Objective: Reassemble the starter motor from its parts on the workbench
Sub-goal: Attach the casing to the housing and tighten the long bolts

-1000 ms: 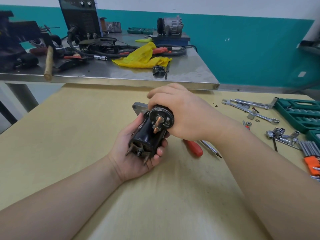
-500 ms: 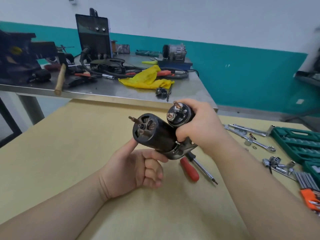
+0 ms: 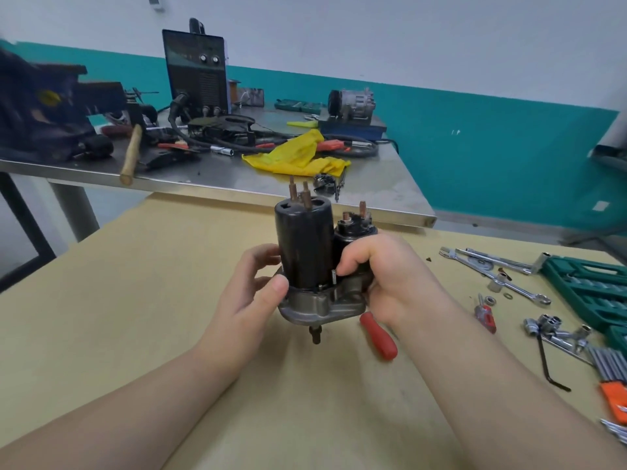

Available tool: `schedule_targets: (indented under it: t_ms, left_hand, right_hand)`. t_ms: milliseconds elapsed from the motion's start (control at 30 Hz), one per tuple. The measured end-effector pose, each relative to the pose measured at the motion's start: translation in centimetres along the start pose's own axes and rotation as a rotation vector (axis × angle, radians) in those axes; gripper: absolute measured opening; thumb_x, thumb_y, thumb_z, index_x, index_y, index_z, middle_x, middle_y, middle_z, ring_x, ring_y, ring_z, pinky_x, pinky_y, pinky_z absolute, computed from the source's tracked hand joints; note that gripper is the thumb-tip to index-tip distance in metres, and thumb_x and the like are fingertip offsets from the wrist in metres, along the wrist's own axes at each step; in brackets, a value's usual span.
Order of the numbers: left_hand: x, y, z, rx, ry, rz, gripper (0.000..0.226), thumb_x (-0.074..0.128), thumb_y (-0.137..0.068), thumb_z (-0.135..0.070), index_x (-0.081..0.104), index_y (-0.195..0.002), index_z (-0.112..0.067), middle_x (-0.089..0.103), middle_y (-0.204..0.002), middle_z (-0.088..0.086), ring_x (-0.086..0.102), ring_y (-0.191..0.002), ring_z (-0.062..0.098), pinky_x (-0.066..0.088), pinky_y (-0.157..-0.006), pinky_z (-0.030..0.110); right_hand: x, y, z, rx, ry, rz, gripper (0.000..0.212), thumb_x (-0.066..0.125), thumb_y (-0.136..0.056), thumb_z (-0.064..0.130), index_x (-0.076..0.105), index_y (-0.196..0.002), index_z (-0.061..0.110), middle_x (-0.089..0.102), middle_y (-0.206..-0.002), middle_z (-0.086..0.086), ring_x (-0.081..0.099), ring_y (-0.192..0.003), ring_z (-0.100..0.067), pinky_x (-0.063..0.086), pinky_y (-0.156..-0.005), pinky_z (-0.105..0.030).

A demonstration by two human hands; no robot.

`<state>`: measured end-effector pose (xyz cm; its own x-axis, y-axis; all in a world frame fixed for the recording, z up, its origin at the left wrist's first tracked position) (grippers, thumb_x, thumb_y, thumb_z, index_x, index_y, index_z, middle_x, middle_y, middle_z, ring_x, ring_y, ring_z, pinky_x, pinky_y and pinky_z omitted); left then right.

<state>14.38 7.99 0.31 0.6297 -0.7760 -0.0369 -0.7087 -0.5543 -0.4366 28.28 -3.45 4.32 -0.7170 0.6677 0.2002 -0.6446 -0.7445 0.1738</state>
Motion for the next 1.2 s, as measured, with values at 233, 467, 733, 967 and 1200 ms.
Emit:
schedule_targets:
  t_ms: [233,467,733,967,1200]
  left_hand:
    - [0.8,0.4,-0.2,-0.007,-0.012,-0.009,0.053,0.052,-0.1,-0.061,0.057,-0.142,-0.028,0.071,-0.133,-0.01,0.065,-0.127,0.013,0.051,-0.096,0.022]
    - [-0.7,0.3,0.4,-0.037,0.035,-0.082,0.049,0.044,-0.102,-0.06,0.066,-0.132,-0.028,0.074,-0.124,-0.002,0.068,-0.121,0.02,0.052,-0.1,0.038]
    - [-0.8,-0.7,-0.1,0.037,-0.046,-0.04,0.05,0.045,-0.104,-0.053,0.061,-0.138,-0.021,0.074,-0.121,-0.008,0.069,-0.114,0.015,0.053,-0.092,0.026]
    - [-1.5,-0.9,-0.7,0.146,-0.027,-0.01,0.047,0.056,-0.104,-0.054,0.061,-0.139,-0.023,0.072,-0.125,-0.005,0.067,-0.116,0.017,0.053,-0.094,0.029]
    - [-2.7,-0.7,-1.2,0.174,-0.04,-0.051,0.051,0.071,-0.087,-0.076,0.065,-0.129,-0.047,0.073,-0.114,-0.007,0.069,-0.104,0.018,0.058,-0.086,0.036]
  right_hand:
    - [1.1,0.2,-2.5,0.119,-0.088,0.003,0.057,0.064,-0.043,-0.002,0.063,-0.099,0.005,0.066,-0.094,-0.019,0.065,-0.081,-0.035,0.055,-0.085,-0.045]
    - [2.1,0.6,-2.5,0.066,-0.087,0.063,0.018,0.066,-0.08,0.002,0.066,-0.096,0.009,0.067,-0.088,-0.012,0.07,-0.079,-0.033,0.06,-0.089,-0.049]
    - [1.7,0.4,-3.9,-0.063,-0.227,-0.016,0.044,0.064,-0.057,0.011,0.06,-0.101,0.009,0.056,-0.095,-0.014,0.056,-0.086,-0.032,0.048,-0.08,-0.045]
    - [2.0,0.5,-4.1,-0.235,-0.202,0.049,0.045,0.062,-0.07,0.007,0.061,-0.113,-0.007,0.067,-0.101,-0.018,0.066,-0.096,-0.033,0.054,-0.085,-0.048]
    - [2.7,1.5,-3.7,-0.375,0.019,0.073,0.045,0.072,-0.074,0.03,0.067,-0.118,0.02,0.074,-0.112,-0.007,0.07,-0.109,-0.027,0.057,-0.09,-0.041]
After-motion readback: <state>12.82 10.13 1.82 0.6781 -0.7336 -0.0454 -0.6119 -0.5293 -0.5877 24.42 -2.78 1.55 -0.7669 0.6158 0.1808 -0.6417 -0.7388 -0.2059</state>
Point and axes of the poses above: each hand's wrist, its own y-axis away from the middle knuckle, its own x-axis out of the palm, z = x × y, the point moved 9 cm from there along -y, towards the middle knuckle
